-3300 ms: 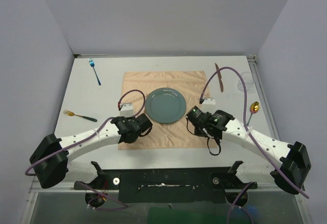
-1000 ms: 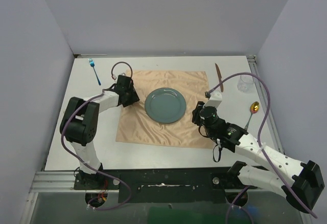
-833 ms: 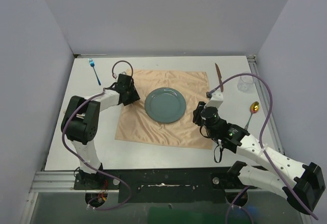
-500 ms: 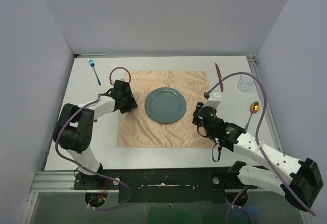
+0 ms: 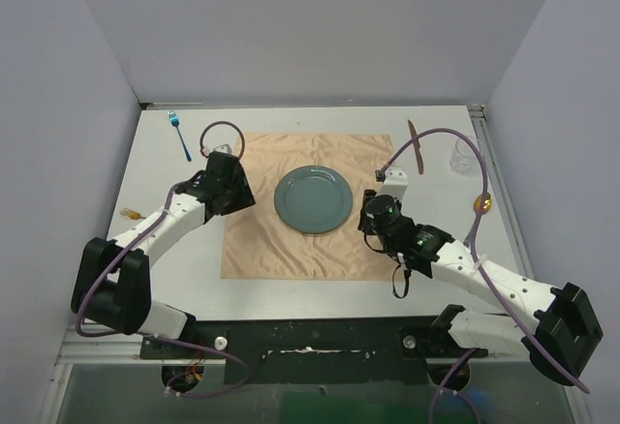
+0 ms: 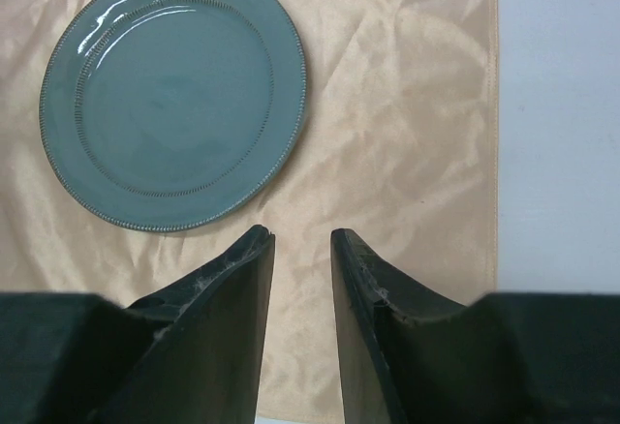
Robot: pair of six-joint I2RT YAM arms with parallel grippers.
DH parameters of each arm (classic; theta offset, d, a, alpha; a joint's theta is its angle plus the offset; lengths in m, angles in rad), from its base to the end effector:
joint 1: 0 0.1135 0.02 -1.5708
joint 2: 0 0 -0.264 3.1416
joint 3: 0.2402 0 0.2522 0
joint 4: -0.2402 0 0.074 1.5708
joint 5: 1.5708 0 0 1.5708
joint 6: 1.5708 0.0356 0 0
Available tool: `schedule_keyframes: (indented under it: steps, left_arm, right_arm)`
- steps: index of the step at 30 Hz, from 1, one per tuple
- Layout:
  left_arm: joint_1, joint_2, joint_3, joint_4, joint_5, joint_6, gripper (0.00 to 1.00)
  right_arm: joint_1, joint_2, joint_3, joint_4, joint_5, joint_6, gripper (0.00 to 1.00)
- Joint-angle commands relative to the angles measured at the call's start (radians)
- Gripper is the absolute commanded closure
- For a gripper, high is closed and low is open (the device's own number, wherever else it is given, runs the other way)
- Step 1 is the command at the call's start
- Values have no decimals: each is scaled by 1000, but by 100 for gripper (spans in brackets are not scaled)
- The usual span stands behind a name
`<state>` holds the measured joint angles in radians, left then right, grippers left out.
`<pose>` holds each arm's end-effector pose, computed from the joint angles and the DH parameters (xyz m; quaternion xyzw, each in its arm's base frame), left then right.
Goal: Set the dinner table for one person
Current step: Adjust the napkin at the center of the board.
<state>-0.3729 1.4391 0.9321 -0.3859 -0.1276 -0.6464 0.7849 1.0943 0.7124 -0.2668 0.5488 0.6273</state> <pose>0.2784 -0.1040 0.2236 -0.1493 0.9295 -0.1094 0.3190 0.1771 0.1507 0.2494 0.0523 0.8689 0.0932 0.4833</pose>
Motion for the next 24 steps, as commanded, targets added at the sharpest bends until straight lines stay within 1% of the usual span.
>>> schedule_keyframes:
  steps: [1,5,8,9,10,12,14,15,18,19,20,22,24]
  left_arm:
    - [9,17,-10,107,32,-4,57]
    - [19,-43,-47,263,166,-38,57]
    - [76,-146,-79,406,316,-70,56]
    - [105,-172,-77,445,372,-77,55]
    - [141,-193,-65,462,400,-79,55]
    - [171,-224,1,437,396,-47,54]
    - [172,-237,106,342,292,23,54]
    - [171,-238,185,267,229,67,54]
    - [169,-226,344,99,32,142,53]
    - [169,-218,387,51,-27,161,51]
    - [169,-209,427,-1,-89,176,49]
    - [169,-180,490,-98,-238,188,48]
    - [170,-134,528,-169,-358,197,48]
  right_arm:
    - [-51,15,33,79,-29,-25,68]
    - [-205,-9,10,170,-281,-57,67]
    - [-305,-43,34,240,-462,-100,63]
    - [-340,-43,59,246,-534,-116,60]
    - [-375,-32,95,246,-655,-130,55]
    - [-441,7,184,236,-840,-148,47]
    - [-489,64,293,219,-992,-156,42]
    - [-495,93,337,212,-1035,-156,41]
    - [-505,169,431,223,-1136,-122,41]
    - [-507,192,460,223,-1154,-105,41]
    - [-512,219,490,213,-1158,-90,41]
    - [-512,275,568,122,-1108,-101,41]
    - [-501,348,681,-14,-948,-150,43]
